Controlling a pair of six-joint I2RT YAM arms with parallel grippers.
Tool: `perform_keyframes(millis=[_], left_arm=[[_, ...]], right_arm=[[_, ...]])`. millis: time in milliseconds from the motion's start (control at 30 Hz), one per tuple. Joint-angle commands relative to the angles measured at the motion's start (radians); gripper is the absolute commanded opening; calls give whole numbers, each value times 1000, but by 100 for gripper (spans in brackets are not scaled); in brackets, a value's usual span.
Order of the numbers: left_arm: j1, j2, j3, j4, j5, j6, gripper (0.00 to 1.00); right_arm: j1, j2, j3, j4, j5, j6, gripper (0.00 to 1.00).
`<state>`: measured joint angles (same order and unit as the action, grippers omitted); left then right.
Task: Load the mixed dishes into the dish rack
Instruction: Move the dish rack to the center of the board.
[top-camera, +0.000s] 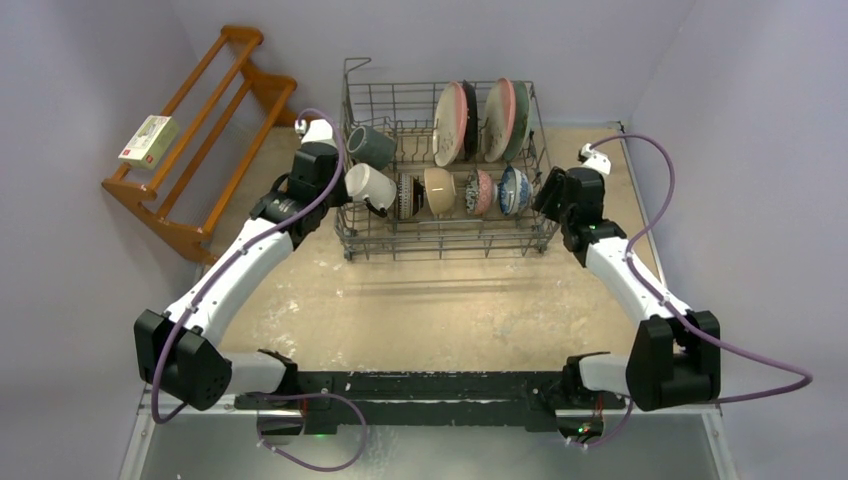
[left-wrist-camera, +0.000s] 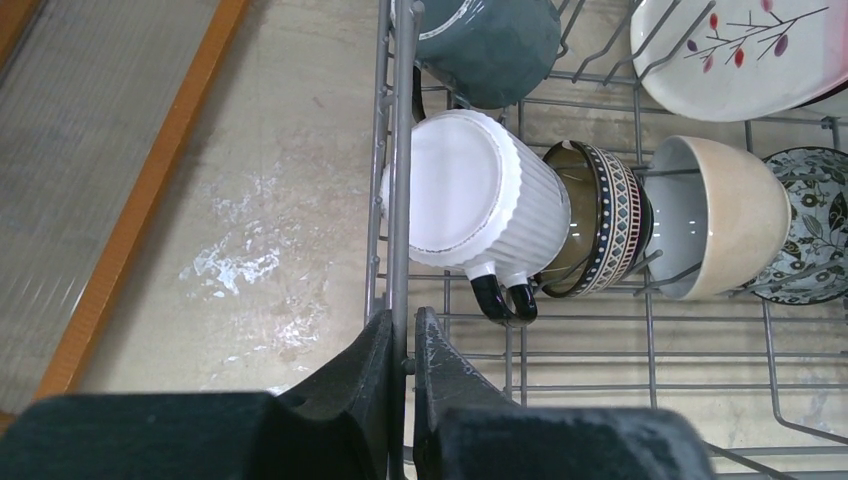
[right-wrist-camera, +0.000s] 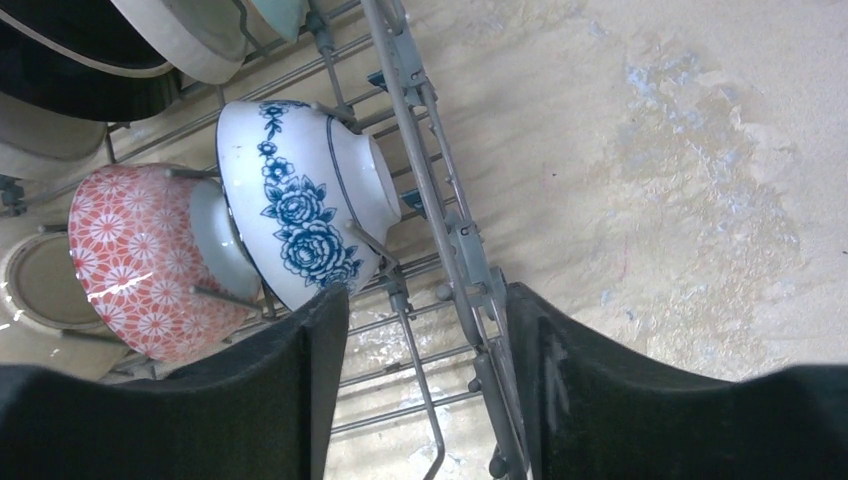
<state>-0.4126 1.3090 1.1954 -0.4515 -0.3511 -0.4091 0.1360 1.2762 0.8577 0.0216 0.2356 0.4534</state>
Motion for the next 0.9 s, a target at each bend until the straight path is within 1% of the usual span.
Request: perform_keyframes(millis=[0,33,100,200,233,333,433,600,767,867], left_arm=[[8,-19,-19,42,15,-7,2],[8,-19,-20,40,15,-5,0],[8,-23,-22,39,17,-5,0],[8,-37,-29,40,18,-5,0],[8,-41,-31,40,18,-5,0],[8,-57,-35,37,14,-5,0],[8,-74,-32,33,19,-8,0],[8,-107,-36,16,38,-19,0],[8,-165,-67,-5,65,-33,0],[8,-200,-80,-28,84,-38,0]], right_arm=[[-6,4,-10,39,4,12,56],[-8,5,-11,39,4,14,53],[-9,8,-15,42,0,16,46],[-9,12,-29,49,-7,18,31],[-9,12,-32,49,-7,17,25],[-9,11,-35,49,-15,19,0],[-9,-1,-41,48,-49,21,0],[-8,-67,-65,45,-117,20,0],[-9,-127,-94,52,-121,21,0],[-9,-146,-109,52,-161,32,0]])
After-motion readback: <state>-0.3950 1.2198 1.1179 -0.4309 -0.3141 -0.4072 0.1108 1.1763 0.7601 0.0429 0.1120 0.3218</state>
